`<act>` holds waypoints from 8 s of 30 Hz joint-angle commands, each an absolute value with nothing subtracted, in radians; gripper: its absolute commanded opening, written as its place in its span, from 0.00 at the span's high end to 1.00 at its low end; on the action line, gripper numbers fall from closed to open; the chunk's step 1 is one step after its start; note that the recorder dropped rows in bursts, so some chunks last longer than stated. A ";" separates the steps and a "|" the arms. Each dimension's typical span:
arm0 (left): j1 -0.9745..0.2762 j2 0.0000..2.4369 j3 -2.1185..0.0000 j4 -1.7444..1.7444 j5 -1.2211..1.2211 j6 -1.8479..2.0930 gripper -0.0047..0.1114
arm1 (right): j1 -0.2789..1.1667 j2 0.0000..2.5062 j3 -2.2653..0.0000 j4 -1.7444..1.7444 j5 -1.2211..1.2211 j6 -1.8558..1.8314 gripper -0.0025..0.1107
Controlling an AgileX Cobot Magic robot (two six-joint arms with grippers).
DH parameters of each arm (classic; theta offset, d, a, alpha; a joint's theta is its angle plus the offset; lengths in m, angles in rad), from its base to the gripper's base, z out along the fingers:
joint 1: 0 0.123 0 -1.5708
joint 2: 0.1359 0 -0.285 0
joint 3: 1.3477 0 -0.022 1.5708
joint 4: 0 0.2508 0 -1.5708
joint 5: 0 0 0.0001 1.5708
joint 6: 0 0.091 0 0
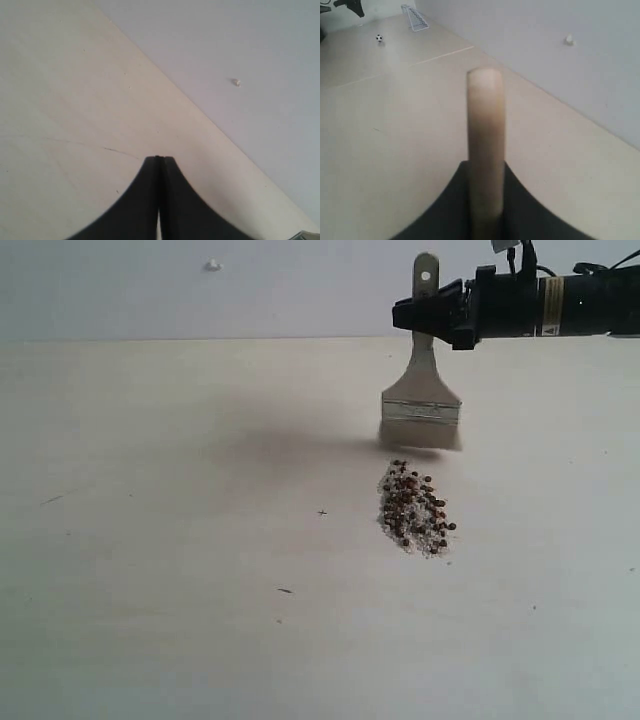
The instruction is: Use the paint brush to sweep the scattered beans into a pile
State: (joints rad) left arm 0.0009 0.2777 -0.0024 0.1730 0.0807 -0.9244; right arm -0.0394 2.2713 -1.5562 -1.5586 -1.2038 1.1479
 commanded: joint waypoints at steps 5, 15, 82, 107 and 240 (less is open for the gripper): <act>-0.001 0.271 0.000 0.168 0.080 -0.918 0.96 | -0.042 2.323 -1.566 -1.497 -1.221 1.127 0.98; -0.001 0.271 0.000 0.168 0.080 -0.918 0.96 | -0.042 2.341 -1.566 -1.584 -1.221 1.249 0.98; -0.001 0.271 0.000 0.168 0.080 -0.917 0.96 | -0.043 2.197 -1.566 -1.600 -1.221 1.329 0.98; -0.001 0.271 0.000 0.168 0.080 -0.917 0.96 | -0.017 1.812 -0.955 -1.468 -1.221 1.051 0.98; -0.001 0.271 0.000 0.168 0.080 -0.917 0.96 | -0.084 1.545 -1.084 0.000 0.883 -0.195 0.98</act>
